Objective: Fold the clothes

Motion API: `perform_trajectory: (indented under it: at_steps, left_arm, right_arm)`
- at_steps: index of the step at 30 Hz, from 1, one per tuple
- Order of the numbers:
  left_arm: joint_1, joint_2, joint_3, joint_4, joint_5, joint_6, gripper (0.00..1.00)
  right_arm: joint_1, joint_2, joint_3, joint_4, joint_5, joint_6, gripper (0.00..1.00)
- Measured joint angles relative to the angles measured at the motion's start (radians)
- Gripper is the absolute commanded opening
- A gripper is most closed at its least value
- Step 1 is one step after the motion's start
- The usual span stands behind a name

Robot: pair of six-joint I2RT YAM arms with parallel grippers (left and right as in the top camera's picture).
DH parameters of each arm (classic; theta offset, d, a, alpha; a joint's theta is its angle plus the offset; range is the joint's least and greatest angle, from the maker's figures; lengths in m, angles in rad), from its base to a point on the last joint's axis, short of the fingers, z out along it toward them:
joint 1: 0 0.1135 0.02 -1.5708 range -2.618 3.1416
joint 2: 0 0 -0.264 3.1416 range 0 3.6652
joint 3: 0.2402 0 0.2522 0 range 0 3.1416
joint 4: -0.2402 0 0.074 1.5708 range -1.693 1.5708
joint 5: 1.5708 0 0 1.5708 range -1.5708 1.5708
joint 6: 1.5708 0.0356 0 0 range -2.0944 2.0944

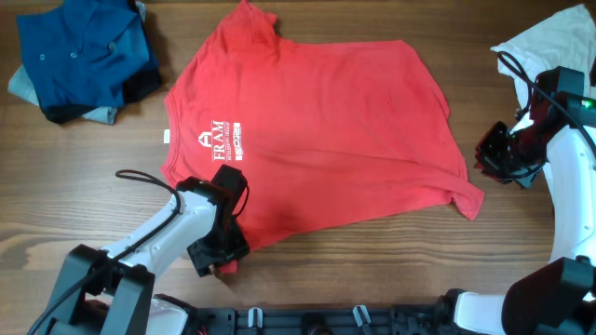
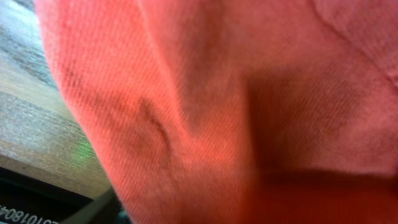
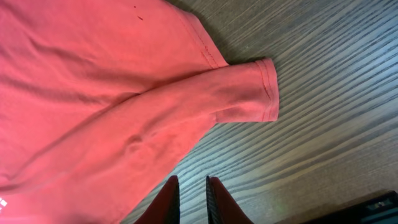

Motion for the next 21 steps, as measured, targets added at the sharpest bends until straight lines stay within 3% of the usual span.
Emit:
perform_trajectory:
  at_steps: [4, 9, 14, 21]
  left_arm:
    - [0.000, 0.000, 0.000, 0.001, 0.000, 0.000, 0.04]
    - [0.000, 0.000, 0.000, -0.019, 0.000, -0.003, 0.04]
    - [0.000, 0.002, 0.020, -0.160, 0.002, -0.003, 0.04]
    - [0.000, 0.002, 0.185, -0.371, 0.004, -0.002, 0.04]
  right_arm:
    - [0.000, 0.000, 0.000, -0.001, 0.000, -0.004, 0.15]
    - [0.000, 0.000, 0.000, -0.003, -0.003, -0.007, 0.15]
    - [0.000, 0.000, 0.000, -0.007, -0.004, -0.007, 0.18]
    - [0.000, 0.000, 0.000, -0.010, -0.006, -0.011, 0.19]
